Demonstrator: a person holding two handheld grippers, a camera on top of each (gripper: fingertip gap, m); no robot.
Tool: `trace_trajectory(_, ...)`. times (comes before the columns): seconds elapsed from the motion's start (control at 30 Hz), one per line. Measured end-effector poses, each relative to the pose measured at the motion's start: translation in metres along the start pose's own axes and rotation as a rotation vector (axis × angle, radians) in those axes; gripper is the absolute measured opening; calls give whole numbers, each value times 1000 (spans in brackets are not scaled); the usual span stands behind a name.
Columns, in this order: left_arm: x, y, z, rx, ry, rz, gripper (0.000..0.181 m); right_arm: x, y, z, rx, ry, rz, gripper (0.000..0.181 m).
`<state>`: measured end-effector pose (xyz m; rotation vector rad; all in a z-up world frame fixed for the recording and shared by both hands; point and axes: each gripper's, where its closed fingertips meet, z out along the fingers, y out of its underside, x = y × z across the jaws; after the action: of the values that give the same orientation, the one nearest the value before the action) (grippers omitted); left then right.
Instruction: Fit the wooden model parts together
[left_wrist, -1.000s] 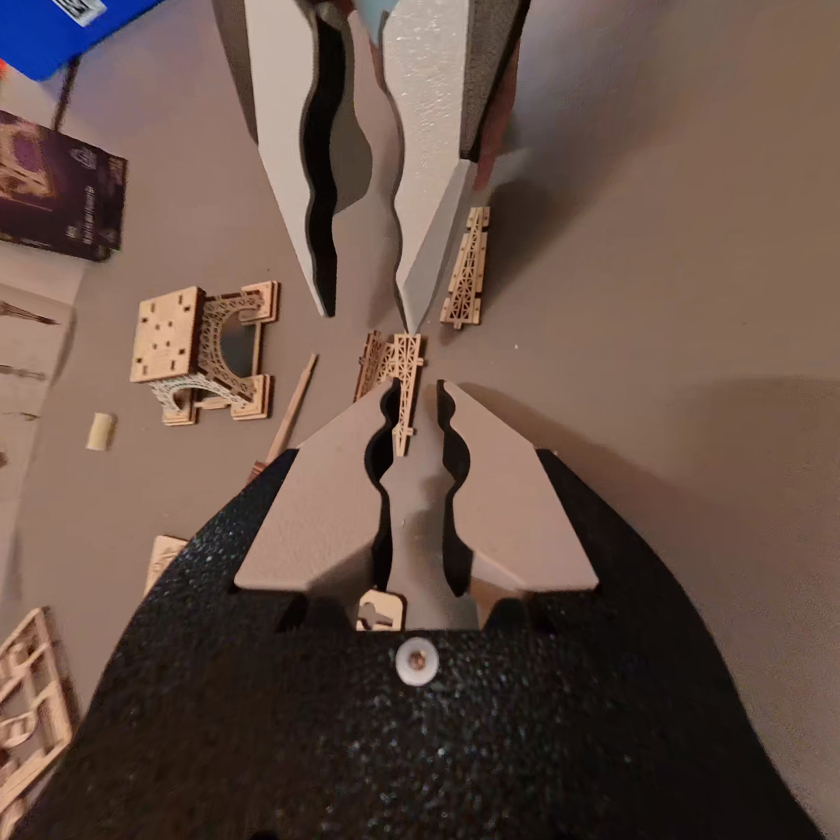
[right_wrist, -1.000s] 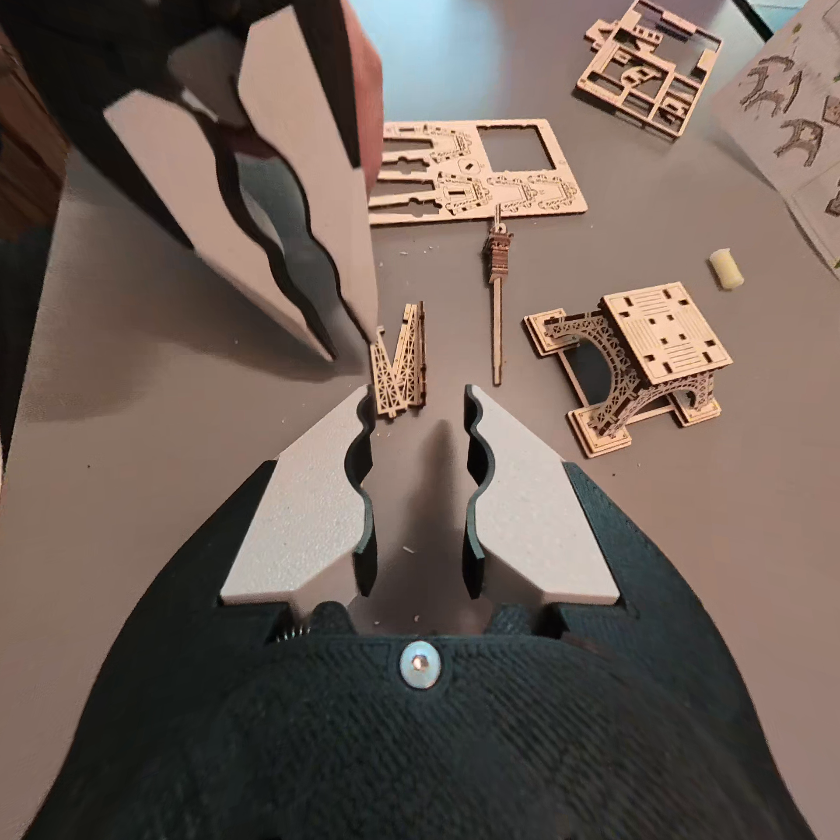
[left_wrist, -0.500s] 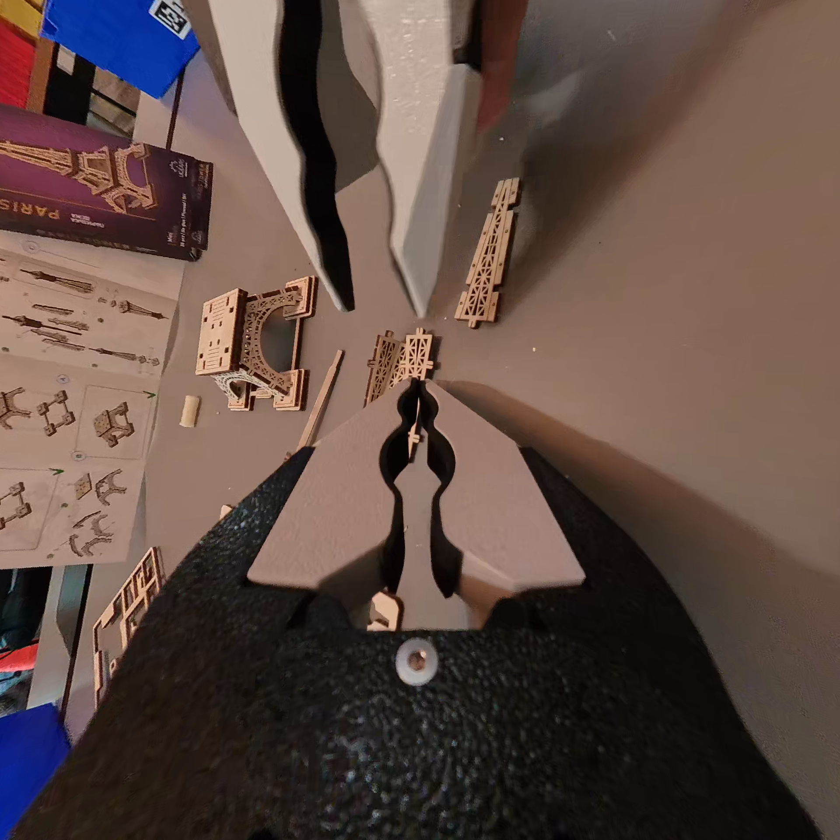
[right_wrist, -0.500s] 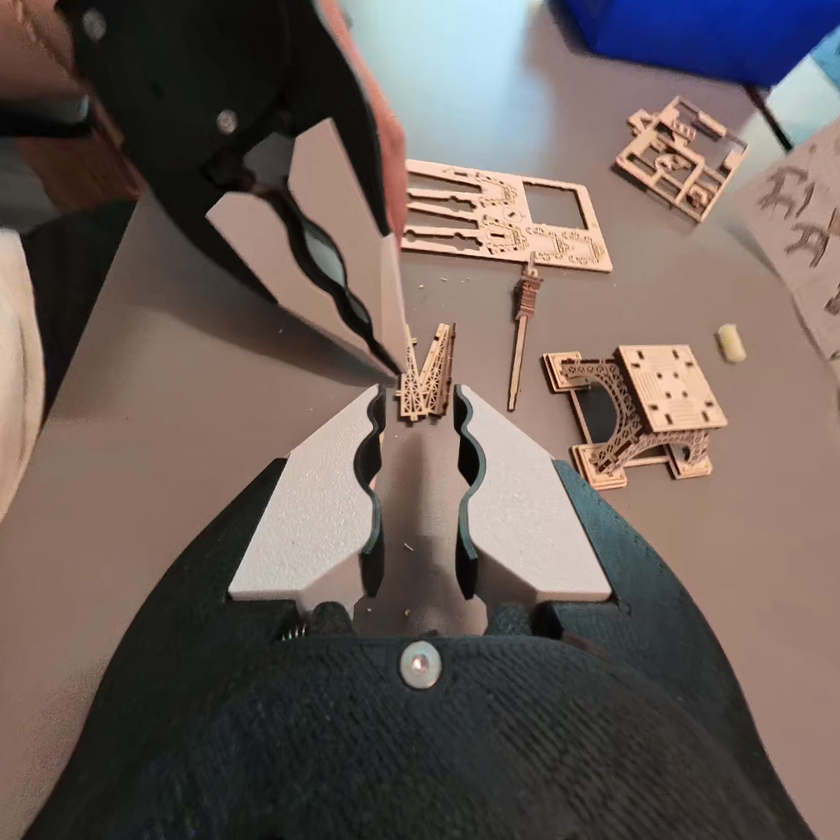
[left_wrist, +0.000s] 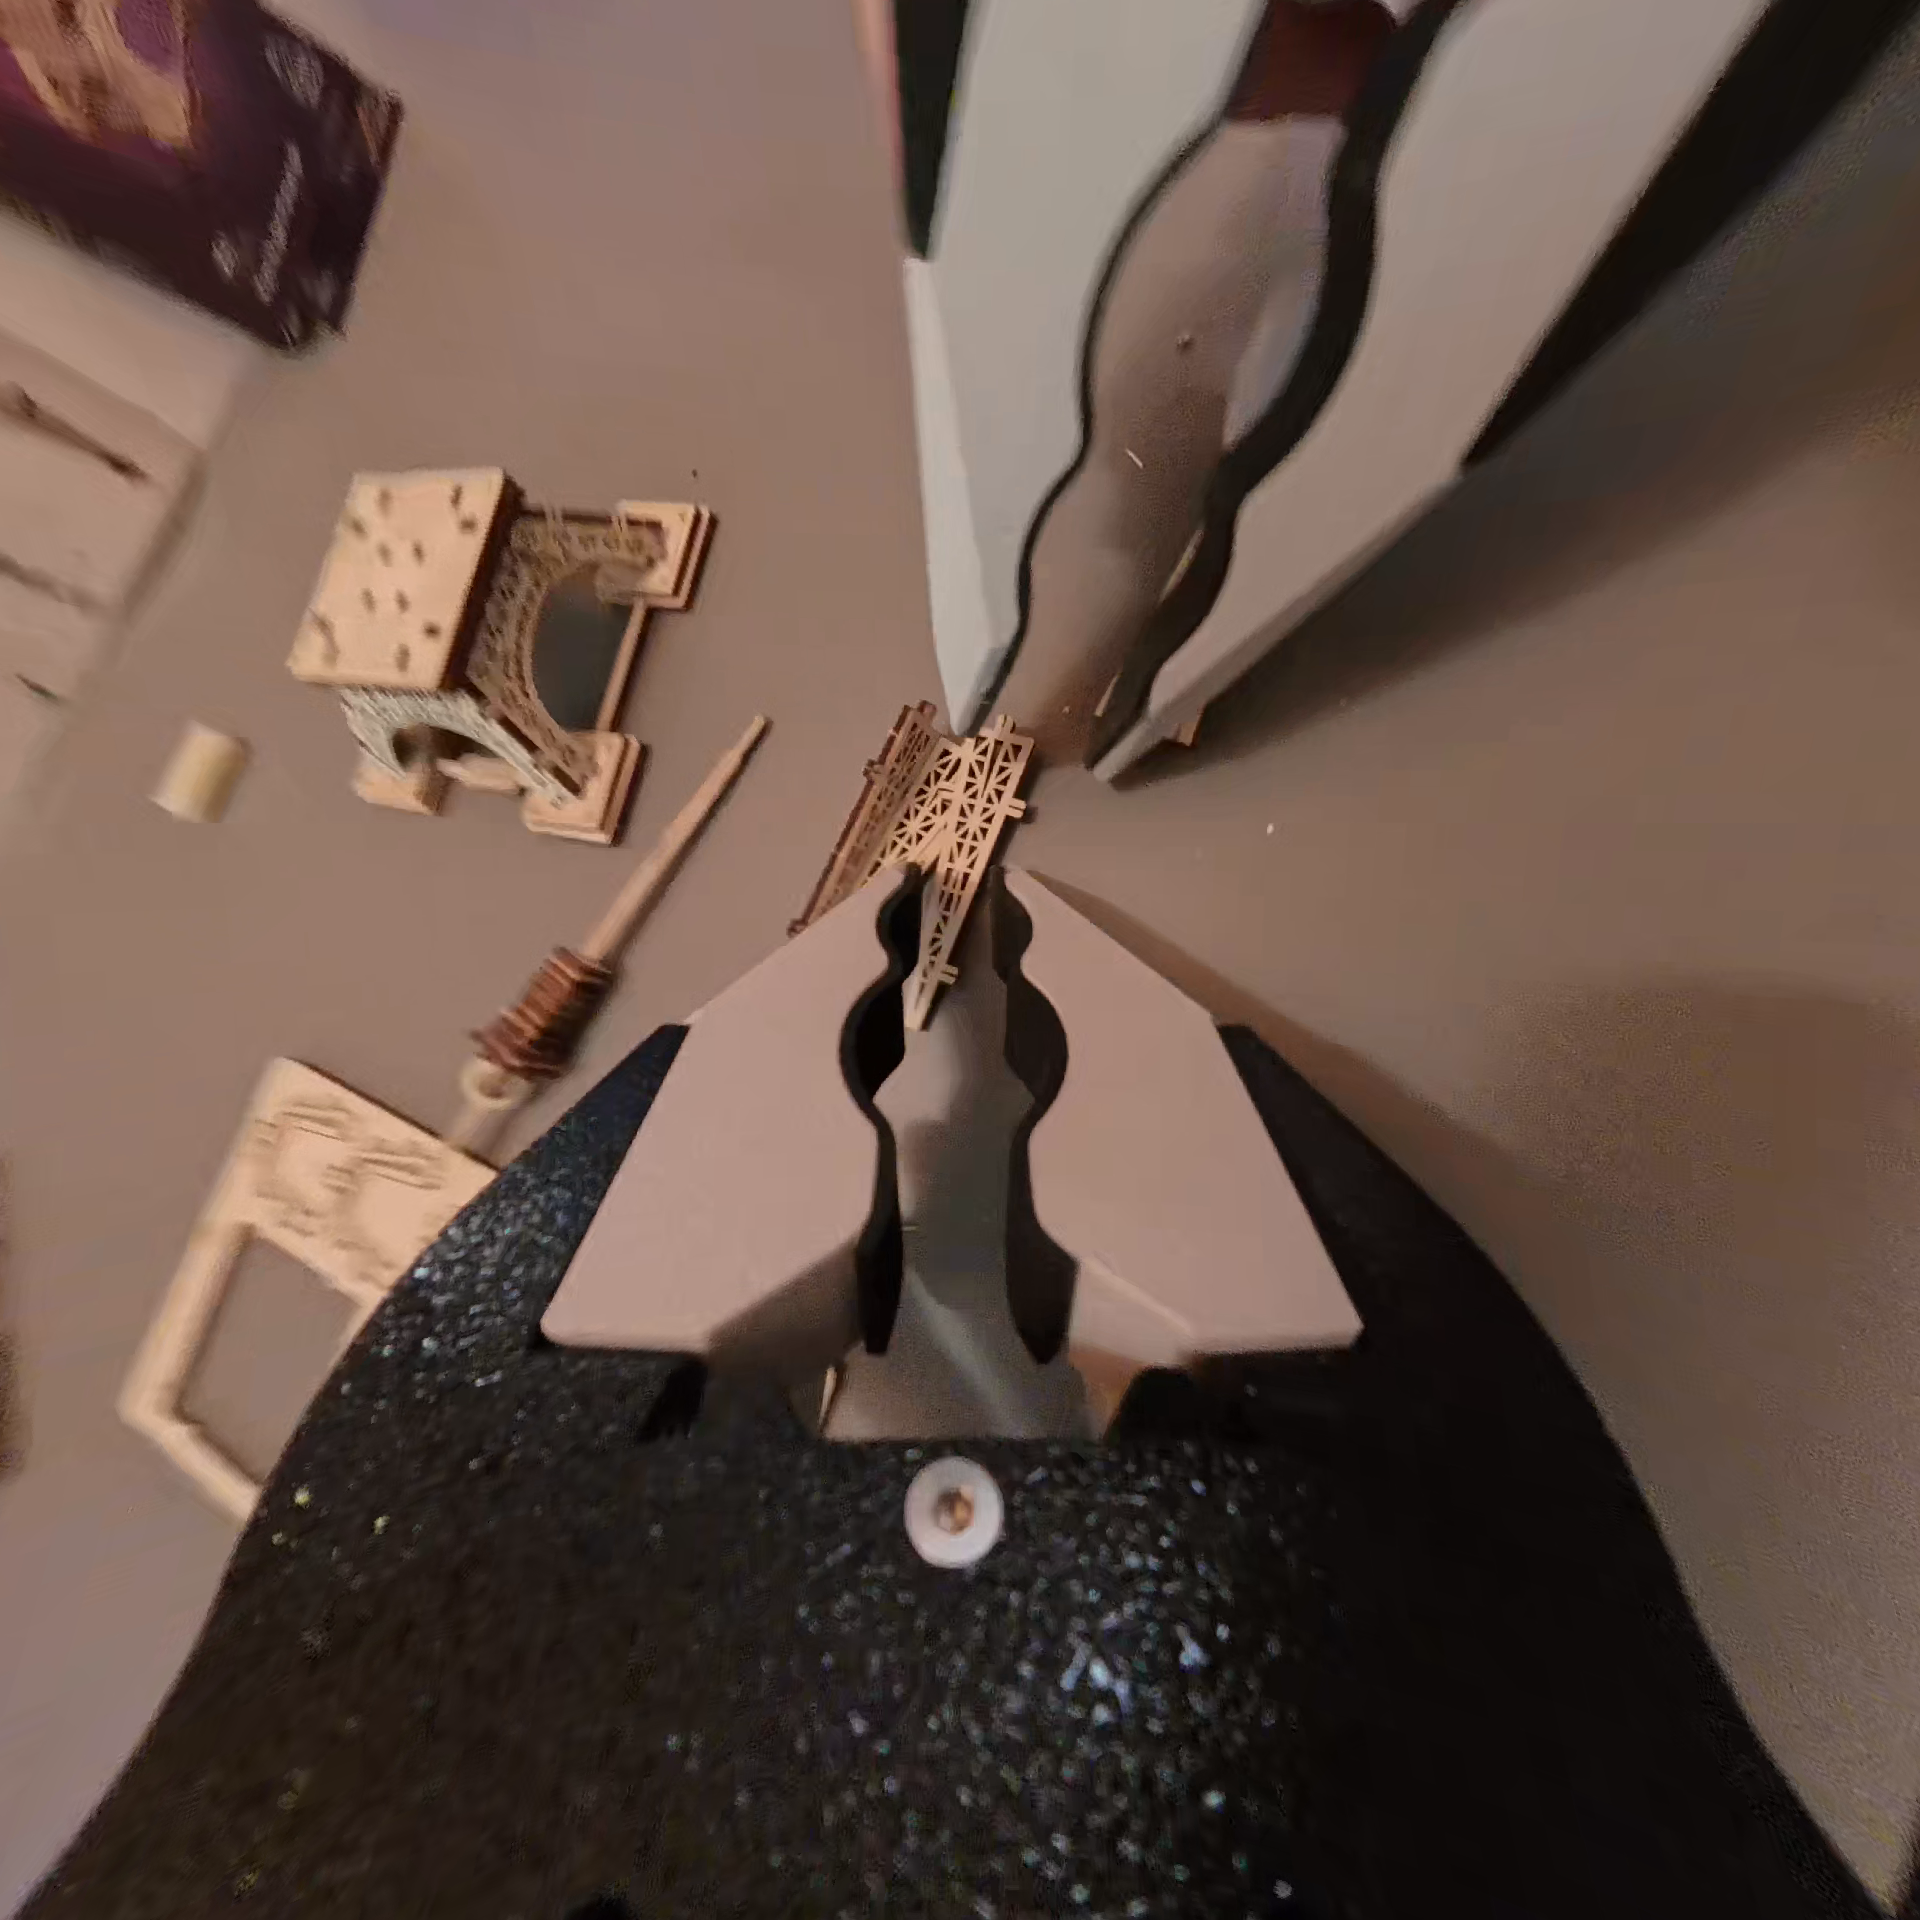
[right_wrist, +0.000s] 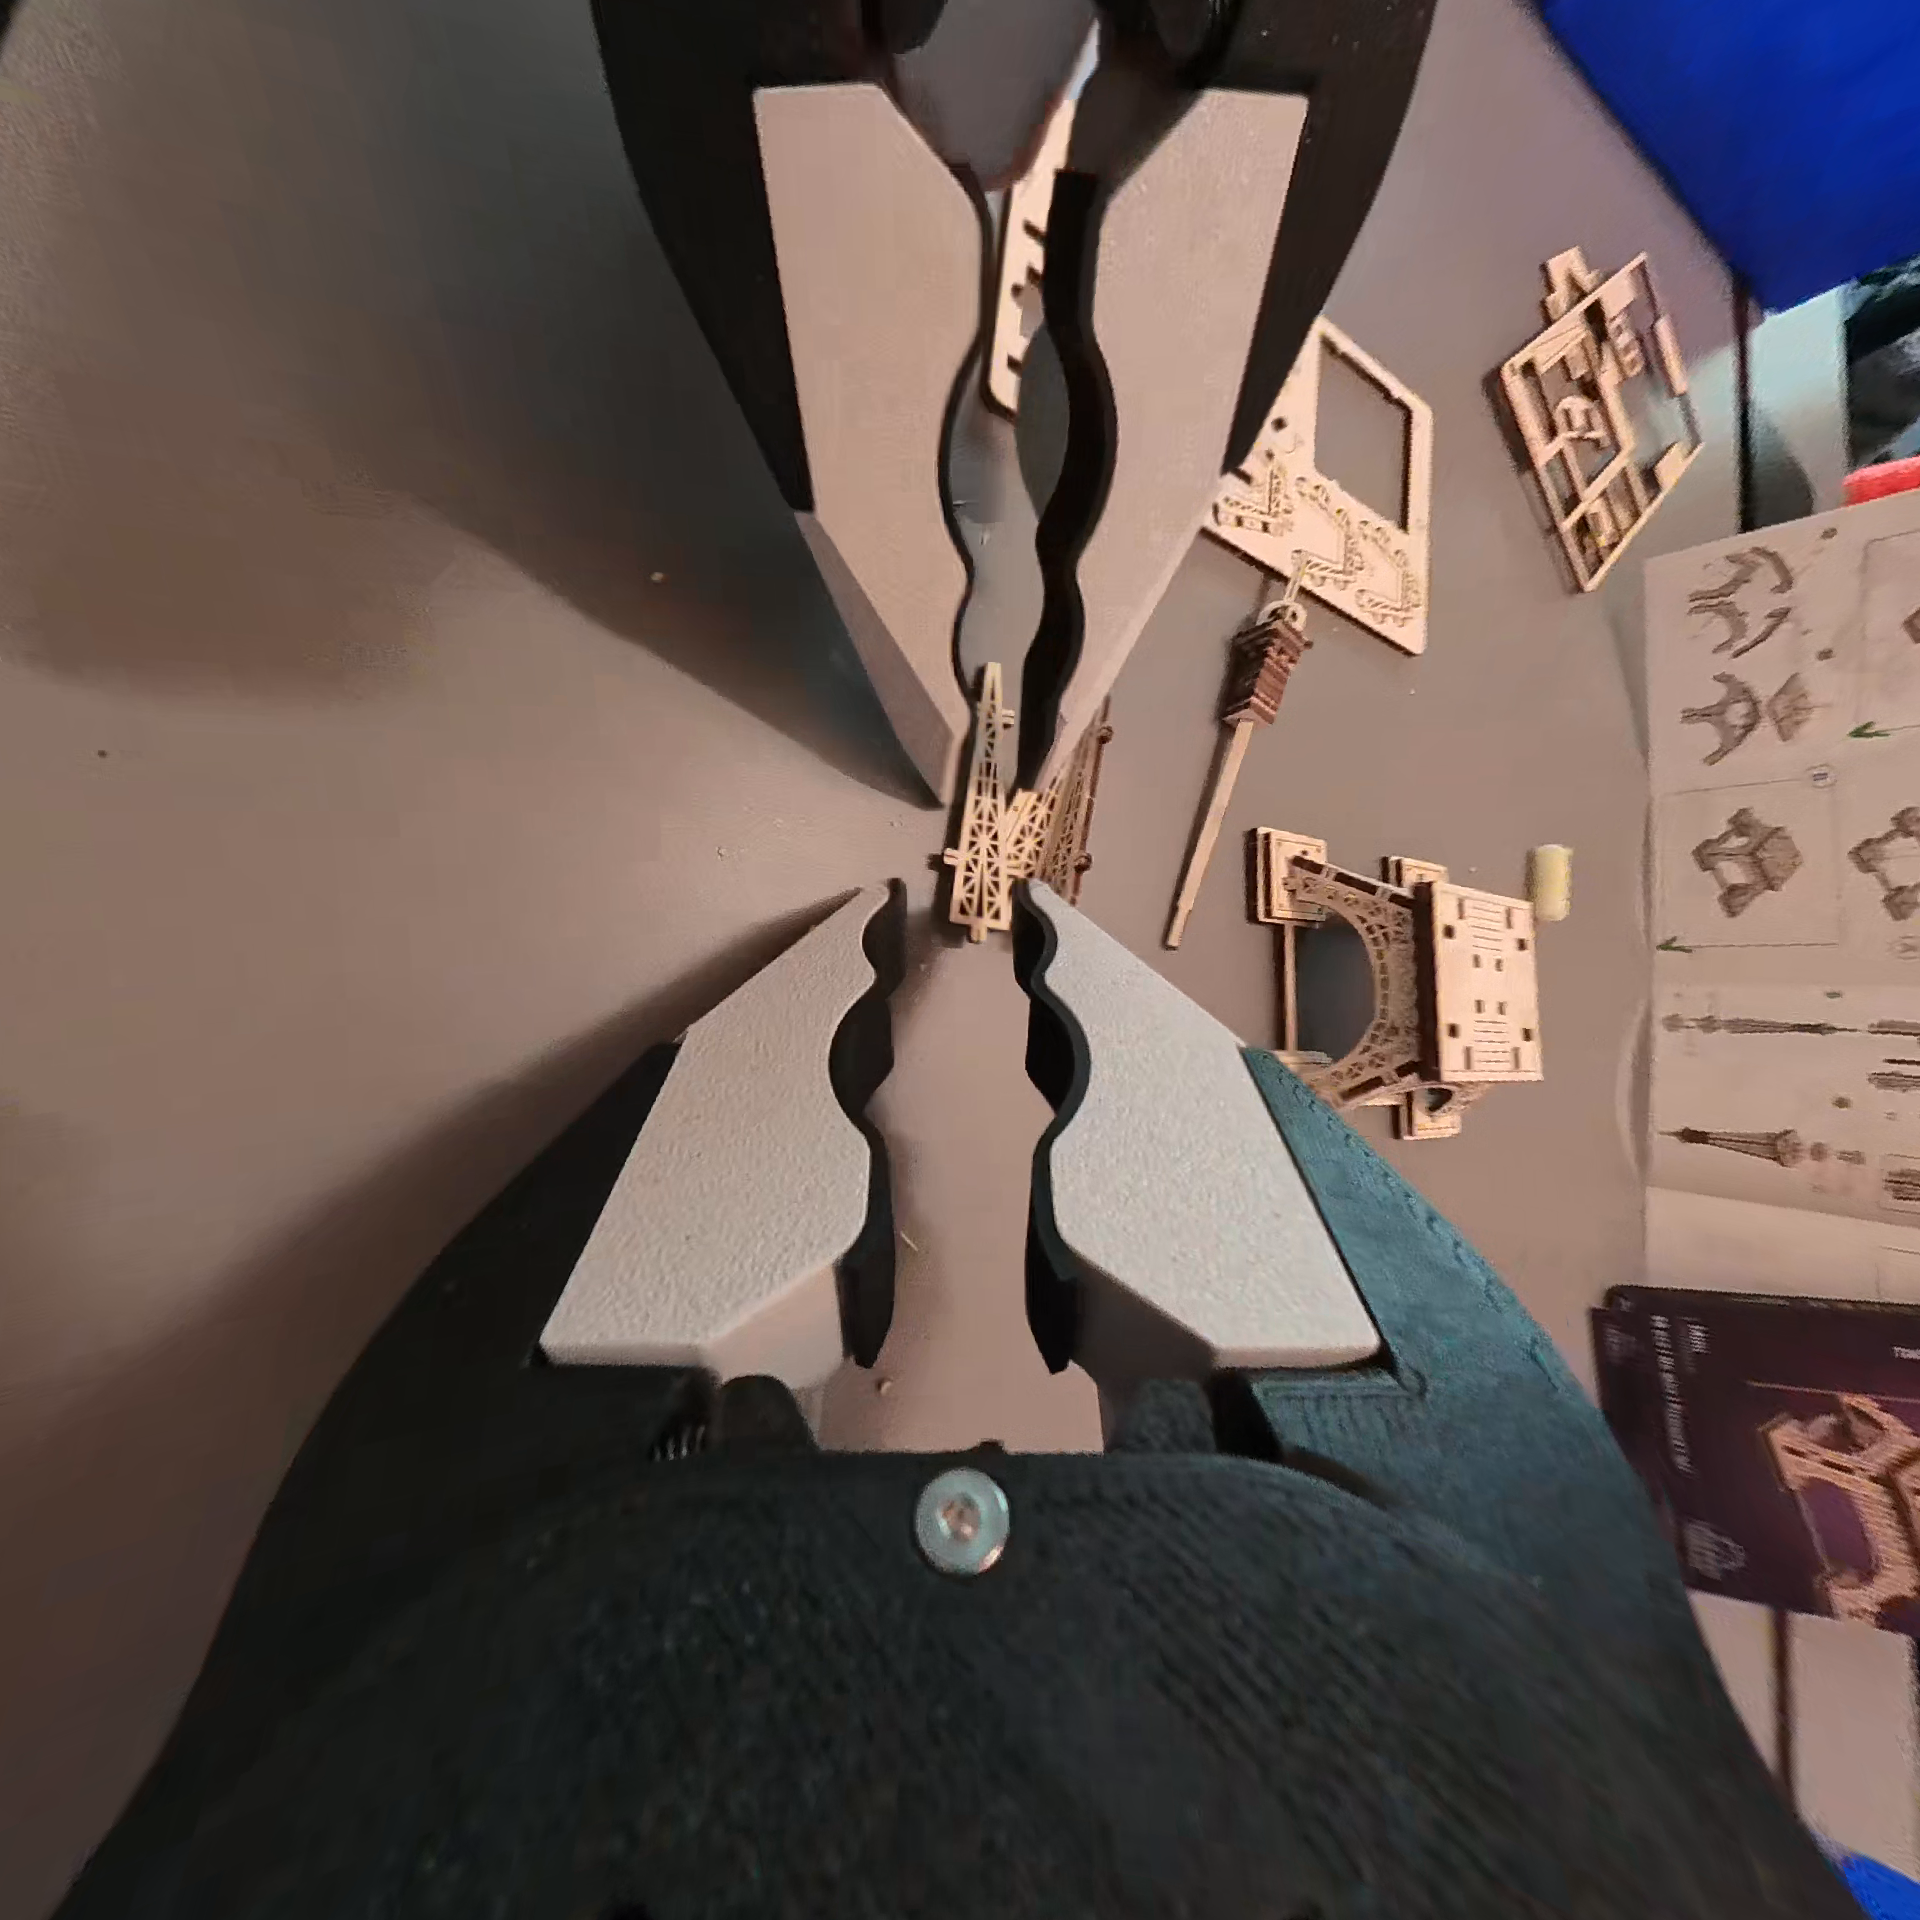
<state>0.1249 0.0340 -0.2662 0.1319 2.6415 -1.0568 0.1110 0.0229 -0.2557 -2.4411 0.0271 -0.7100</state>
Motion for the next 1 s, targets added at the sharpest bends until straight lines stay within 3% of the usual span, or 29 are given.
trace_trajectory(0.03,2,0,1,6,38,-93,9,-1,1,2,-2,-19,20,19)
trace_trajectory(0.13,4,2,0,29,137,-258,8,-1,2,5,-14,-32,61,22)
trace_trajectory(0.43,4,6,-9,79,133,-108,6,6,-7,1,11,41,-64,17)
trace_trajectory(0.73,5,-2,-27,168,262,-187,6,2,-17,3,27,123,-253,8)
trace_trajectory(1.0,1,-5,-34,201,296,-220,7,10,-23,0,55,222,-287,4)
